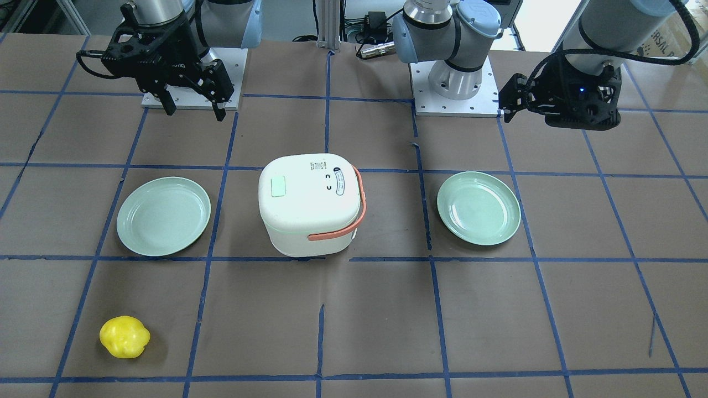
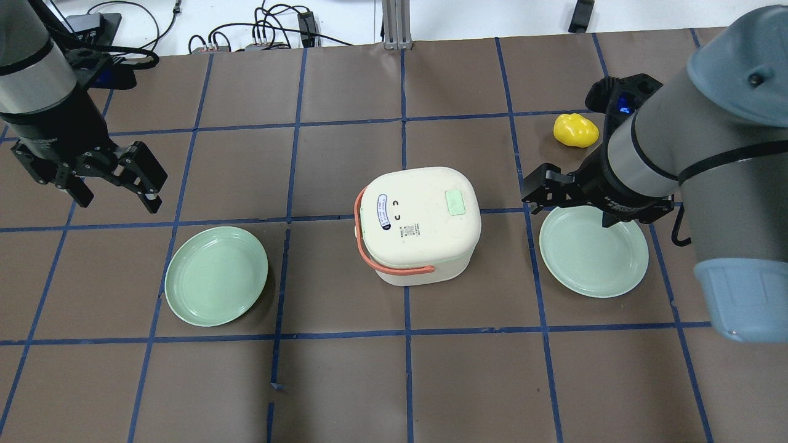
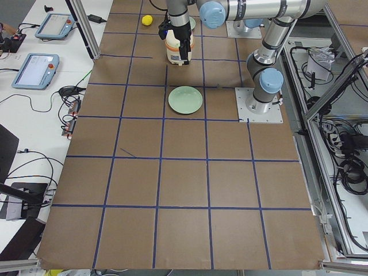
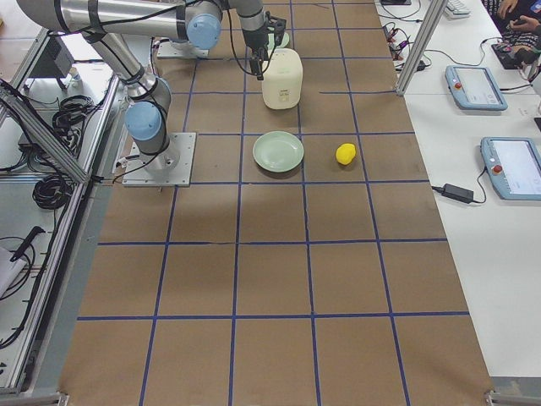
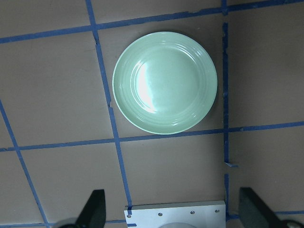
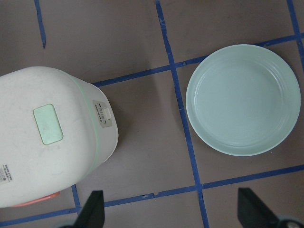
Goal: Press rice cooker button
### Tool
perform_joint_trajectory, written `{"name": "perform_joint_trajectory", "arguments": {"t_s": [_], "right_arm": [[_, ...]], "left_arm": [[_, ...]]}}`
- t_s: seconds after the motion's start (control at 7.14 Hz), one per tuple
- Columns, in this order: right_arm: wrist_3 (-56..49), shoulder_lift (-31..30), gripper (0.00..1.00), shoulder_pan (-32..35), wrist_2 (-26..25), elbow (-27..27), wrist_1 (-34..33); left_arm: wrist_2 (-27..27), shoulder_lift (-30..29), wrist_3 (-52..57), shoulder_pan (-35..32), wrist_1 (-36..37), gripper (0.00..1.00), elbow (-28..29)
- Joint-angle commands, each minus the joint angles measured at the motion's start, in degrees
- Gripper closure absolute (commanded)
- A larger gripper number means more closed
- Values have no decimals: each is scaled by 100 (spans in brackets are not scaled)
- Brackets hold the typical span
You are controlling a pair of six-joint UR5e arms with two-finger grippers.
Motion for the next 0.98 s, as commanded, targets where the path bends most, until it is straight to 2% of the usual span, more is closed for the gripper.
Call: {"name": "perform_joint_trajectory", "arguments": {"t_s": [0.0, 0.84], "right_arm": [[7, 25, 0, -1, 9, 11, -13], [42, 69, 0, -1, 9, -15, -21]], "left_arm": [[0, 0, 0, 0, 0, 0, 0], [0, 0, 0, 0, 0, 0, 0]]}}
